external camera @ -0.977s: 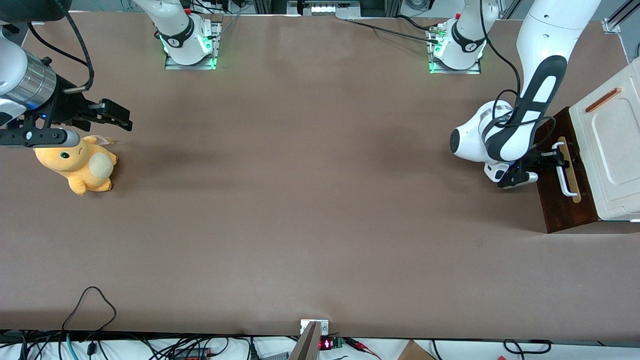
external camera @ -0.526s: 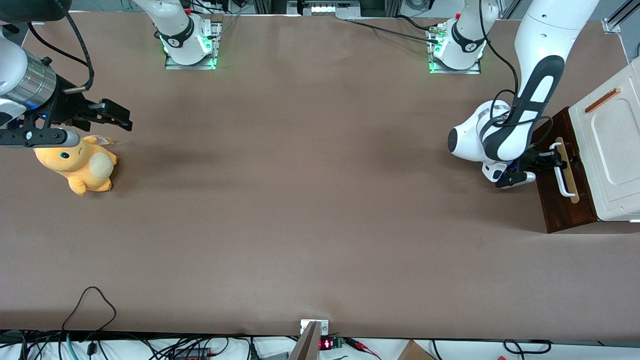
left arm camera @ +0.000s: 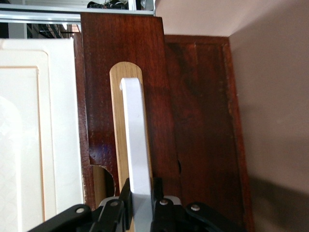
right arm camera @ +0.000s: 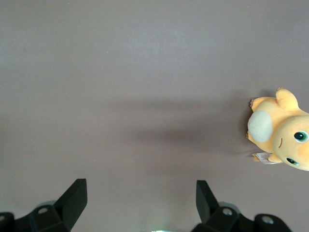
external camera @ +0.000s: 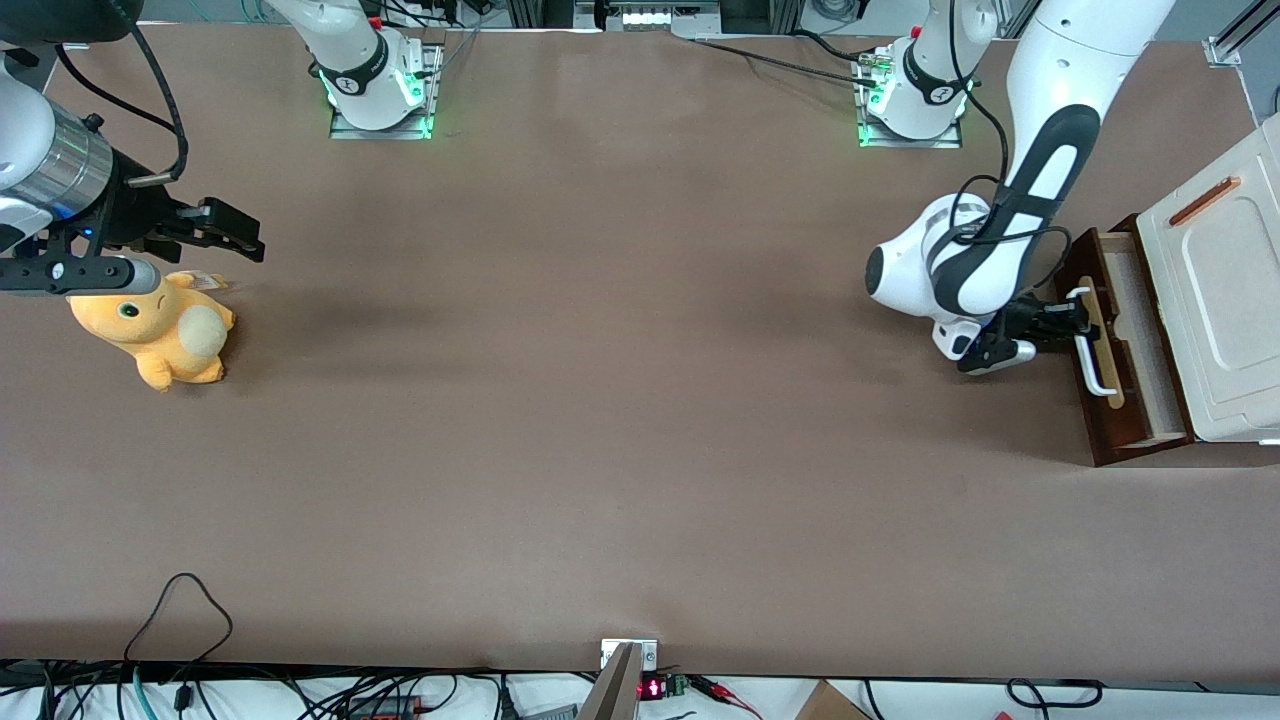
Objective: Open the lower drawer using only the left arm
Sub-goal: 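Pull the handle with the left gripper, sliding the drawer out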
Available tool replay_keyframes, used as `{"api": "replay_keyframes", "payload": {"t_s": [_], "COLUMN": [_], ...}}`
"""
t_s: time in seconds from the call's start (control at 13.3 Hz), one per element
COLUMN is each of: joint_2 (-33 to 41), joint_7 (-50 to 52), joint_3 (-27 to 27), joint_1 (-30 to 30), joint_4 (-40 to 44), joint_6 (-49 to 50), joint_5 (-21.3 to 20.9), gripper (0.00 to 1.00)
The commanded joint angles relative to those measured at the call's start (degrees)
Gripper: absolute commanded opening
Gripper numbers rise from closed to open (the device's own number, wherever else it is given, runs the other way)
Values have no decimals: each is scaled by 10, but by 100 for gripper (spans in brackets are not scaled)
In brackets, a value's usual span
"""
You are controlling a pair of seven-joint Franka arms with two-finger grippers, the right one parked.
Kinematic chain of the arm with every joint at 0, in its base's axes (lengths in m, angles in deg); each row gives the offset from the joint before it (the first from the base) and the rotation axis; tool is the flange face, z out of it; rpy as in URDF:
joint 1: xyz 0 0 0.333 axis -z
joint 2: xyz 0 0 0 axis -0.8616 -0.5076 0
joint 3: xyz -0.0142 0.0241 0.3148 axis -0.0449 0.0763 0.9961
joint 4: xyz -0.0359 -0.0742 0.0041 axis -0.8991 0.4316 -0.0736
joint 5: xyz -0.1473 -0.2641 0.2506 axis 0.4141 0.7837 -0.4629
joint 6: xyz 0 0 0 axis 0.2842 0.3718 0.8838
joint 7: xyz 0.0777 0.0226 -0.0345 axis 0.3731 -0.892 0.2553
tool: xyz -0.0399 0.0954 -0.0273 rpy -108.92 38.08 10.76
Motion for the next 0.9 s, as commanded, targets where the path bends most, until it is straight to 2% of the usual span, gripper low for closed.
{"api": "replay_keyframes", "payload": {"t_s": [0.0,0.53,0.6,0.68,0.75,0.83], "joint_2": [1,1,1,1,2,7], "joint_7": [-19,-19,-21,-26,-23,-25], "joint_3": [-24,-39,-39,-39,-39,-39], "joint_1": [22,29,29,28,28,25], "joint_4": [6,7,6,6,7,7], "joint_6": [-6,5,5,5,5,4], "joint_5": [19,42,42,42,42,43], "gripper": [0,1,9,44,93,100]}}
